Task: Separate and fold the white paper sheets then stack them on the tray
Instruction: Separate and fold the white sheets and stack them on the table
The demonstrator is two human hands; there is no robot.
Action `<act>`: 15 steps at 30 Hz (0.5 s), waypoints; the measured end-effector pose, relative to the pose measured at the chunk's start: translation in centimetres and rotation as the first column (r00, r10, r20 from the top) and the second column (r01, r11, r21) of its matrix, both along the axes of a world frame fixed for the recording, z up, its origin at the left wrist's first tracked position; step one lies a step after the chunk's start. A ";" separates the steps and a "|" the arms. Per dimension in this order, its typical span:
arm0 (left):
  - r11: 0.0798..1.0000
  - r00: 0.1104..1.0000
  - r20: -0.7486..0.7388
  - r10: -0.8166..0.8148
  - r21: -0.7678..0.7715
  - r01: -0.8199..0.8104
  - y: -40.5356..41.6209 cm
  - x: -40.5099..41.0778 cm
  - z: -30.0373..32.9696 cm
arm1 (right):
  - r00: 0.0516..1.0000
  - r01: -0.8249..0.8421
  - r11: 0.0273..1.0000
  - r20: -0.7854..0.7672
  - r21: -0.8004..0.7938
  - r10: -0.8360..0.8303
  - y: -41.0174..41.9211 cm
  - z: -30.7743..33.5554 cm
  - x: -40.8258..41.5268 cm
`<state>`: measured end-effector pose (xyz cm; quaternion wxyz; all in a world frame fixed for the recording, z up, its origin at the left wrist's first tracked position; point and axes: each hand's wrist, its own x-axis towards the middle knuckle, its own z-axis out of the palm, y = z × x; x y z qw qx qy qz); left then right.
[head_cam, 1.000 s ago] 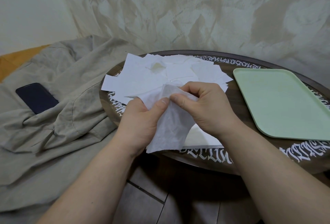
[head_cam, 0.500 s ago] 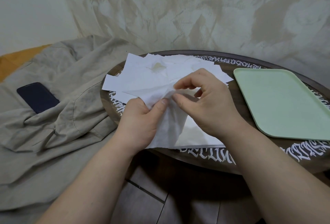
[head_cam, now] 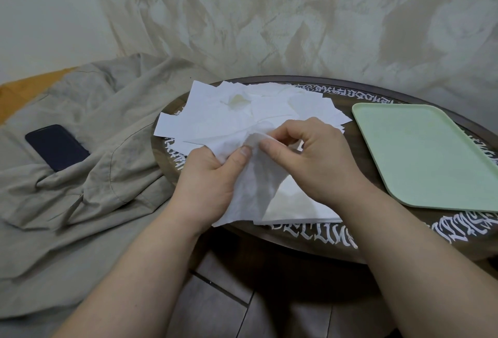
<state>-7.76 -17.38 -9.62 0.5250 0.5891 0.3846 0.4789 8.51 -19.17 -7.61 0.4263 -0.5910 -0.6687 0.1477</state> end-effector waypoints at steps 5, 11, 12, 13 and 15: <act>0.992 0.990 0.128 -0.053 -0.106 0.066 0.0 0.3 0.0 | 0.985 -0.046 0.999 -0.167 -0.018 0.042 0.1 -0.4 -0.2; 0.987 0.979 0.204 -0.026 -0.152 0.058 0.0 0.5 0.4 | 0.982 -0.055 0.997 -0.186 -0.049 0.045 0.2 -0.5 0.2; 0.987 0.979 0.202 -0.029 -0.151 0.060 0.0 0.5 0.5 | 0.979 -0.062 0.997 -0.198 -0.052 0.050 0.2 -0.5 0.3; 0.987 0.980 0.196 -0.030 -0.151 0.060 0.0 0.5 0.4 | 0.975 -0.068 0.996 -0.215 -0.053 0.055 0.2 -0.5 0.3; 0.987 0.983 0.182 -0.027 -0.149 0.055 0.0 0.4 0.4 | 0.968 -0.074 0.996 -0.245 -0.050 0.060 0.2 -0.4 0.3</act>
